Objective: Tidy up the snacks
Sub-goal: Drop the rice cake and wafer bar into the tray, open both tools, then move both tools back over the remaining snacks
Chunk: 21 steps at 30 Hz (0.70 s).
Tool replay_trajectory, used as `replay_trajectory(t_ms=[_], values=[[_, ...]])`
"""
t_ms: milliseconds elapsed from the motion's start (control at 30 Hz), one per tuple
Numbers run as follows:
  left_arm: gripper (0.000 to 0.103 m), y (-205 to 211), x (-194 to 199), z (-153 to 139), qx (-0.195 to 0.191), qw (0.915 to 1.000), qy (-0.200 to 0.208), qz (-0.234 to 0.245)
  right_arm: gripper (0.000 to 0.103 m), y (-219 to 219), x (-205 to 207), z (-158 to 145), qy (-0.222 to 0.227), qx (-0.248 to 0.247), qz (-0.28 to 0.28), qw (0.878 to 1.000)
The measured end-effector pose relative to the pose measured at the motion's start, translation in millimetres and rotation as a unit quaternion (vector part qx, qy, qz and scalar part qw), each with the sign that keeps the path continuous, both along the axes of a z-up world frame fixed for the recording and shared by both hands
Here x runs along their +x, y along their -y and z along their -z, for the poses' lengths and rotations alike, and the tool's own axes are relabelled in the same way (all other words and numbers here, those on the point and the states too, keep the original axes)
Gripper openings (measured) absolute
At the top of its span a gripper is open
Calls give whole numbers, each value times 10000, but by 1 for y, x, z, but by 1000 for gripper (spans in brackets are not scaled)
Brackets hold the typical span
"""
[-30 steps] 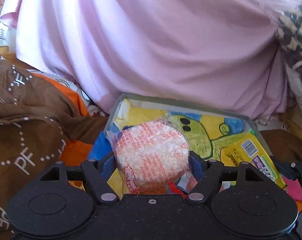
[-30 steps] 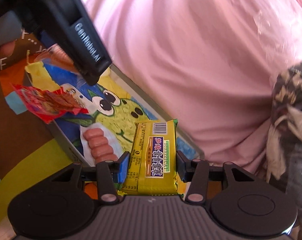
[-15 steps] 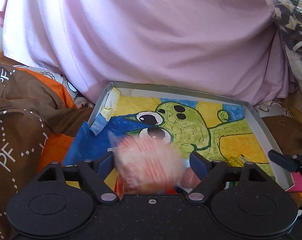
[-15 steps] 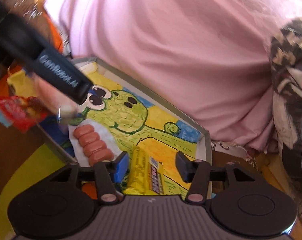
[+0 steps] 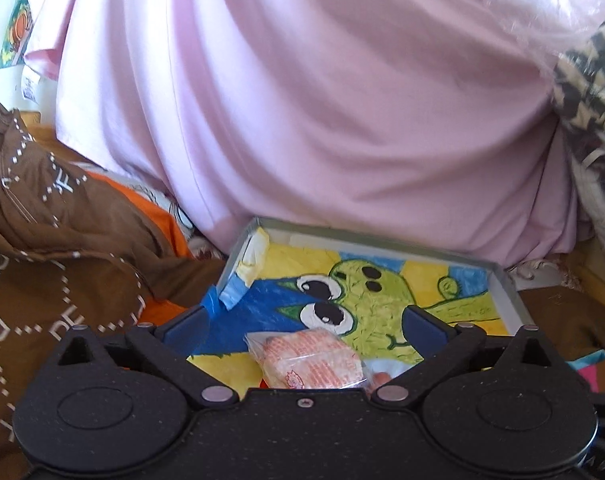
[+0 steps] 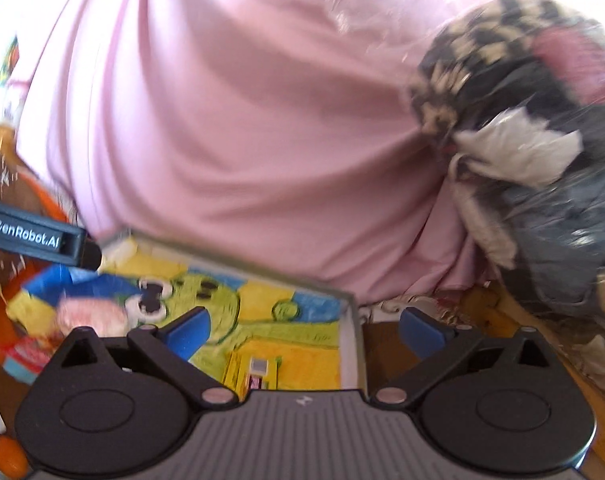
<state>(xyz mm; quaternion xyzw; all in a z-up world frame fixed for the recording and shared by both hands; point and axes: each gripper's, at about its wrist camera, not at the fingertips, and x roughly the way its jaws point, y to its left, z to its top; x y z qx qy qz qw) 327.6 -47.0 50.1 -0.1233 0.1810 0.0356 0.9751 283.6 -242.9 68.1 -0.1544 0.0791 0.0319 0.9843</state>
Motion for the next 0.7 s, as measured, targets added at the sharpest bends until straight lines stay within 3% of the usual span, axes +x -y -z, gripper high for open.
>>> replay_trajectory(t_ms=[433,700], values=[[102,-21,-64,-32,98,9992,248,-283,103,-6,-76,-13,682,-69,-378,9969],[102,-36,-106,-32,202,9987,255,-396,103,-15,-116,-6,542,-192,-769,9954]])
